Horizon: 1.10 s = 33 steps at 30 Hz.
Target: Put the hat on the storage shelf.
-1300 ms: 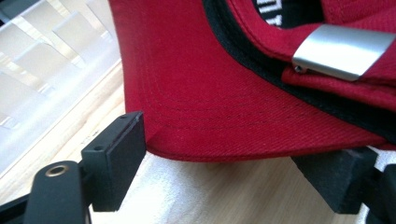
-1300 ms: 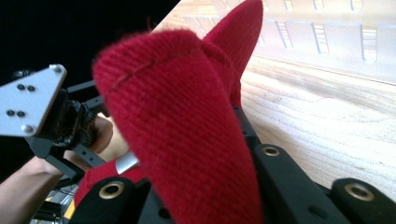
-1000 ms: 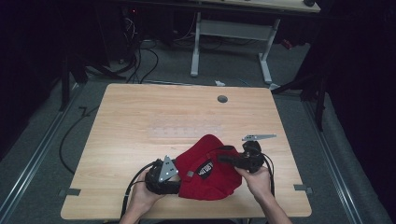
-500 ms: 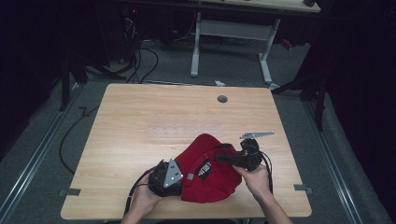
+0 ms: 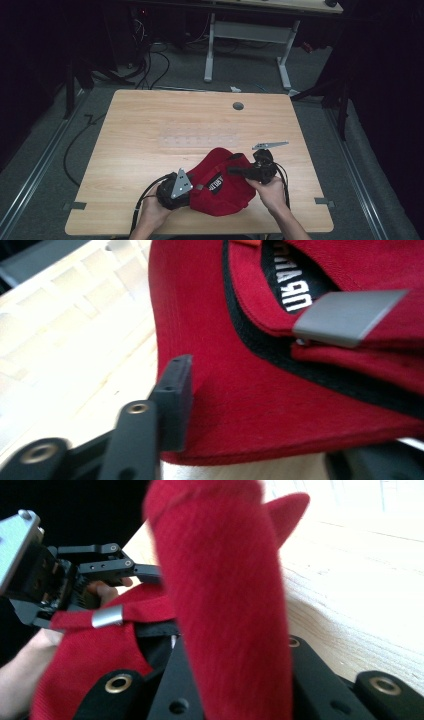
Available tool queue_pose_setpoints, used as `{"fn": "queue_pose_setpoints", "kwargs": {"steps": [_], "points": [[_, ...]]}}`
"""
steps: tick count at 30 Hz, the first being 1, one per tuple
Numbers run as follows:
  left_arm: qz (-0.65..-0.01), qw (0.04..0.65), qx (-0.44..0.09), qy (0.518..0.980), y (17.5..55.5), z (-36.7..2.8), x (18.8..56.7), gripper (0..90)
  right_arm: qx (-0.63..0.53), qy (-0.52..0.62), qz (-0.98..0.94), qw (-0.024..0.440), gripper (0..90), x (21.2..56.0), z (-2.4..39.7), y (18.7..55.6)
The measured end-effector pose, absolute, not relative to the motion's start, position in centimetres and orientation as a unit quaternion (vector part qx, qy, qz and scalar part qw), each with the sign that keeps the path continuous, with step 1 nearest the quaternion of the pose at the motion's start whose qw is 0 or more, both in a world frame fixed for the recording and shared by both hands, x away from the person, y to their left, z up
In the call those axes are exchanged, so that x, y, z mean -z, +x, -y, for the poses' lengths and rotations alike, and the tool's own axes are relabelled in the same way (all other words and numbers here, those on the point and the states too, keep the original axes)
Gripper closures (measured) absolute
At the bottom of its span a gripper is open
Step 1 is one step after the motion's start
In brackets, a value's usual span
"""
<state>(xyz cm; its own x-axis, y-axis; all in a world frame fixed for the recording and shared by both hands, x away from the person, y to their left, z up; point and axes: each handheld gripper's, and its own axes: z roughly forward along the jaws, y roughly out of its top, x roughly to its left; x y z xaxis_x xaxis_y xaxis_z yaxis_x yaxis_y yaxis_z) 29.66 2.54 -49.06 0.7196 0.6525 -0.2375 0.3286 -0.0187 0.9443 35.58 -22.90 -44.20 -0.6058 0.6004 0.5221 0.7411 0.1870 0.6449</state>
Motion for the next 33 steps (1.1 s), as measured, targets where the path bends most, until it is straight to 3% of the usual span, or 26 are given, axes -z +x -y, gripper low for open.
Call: {"fn": "queue_pose_setpoints", "kwargs": {"steps": [2, 9, 20, 27, 33], "points": [[-0.352, 0.609, -0.122, 0.7, 29.6, -2.7, 48.8, 64.4, 0.47, -0.438, 0.763, 0.08, 82.6, 44.3, 23.1, 35.6], [-0.339, 0.613, -0.104, 0.706, 29.3, -2.8, 48.2, 72.6, 0.478, -0.434, 0.759, 0.082, 79.4, 44.2, 23.3, 35.5], [-0.297, 0.591, -0.089, 0.745, 28.3, -2.6, 47.6, 83.3, 0.505, -0.446, 0.733, 0.095, 56.4, 44.2, 24.2, 36.3], [-0.28, 0.583, -0.079, 0.759, 27.7, -2.2, 47.2, 85.7, 0.532, -0.468, 0.703, 0.055, 43.0, 43.4, 25.8, 36.7], [-0.294, 0.586, -0.076, 0.751, 27.9, -2.6, 47.1, 85.8, 0.557, -0.488, 0.672, 0.012, 40.0, 42.0, 27.7, 36.6]]}}
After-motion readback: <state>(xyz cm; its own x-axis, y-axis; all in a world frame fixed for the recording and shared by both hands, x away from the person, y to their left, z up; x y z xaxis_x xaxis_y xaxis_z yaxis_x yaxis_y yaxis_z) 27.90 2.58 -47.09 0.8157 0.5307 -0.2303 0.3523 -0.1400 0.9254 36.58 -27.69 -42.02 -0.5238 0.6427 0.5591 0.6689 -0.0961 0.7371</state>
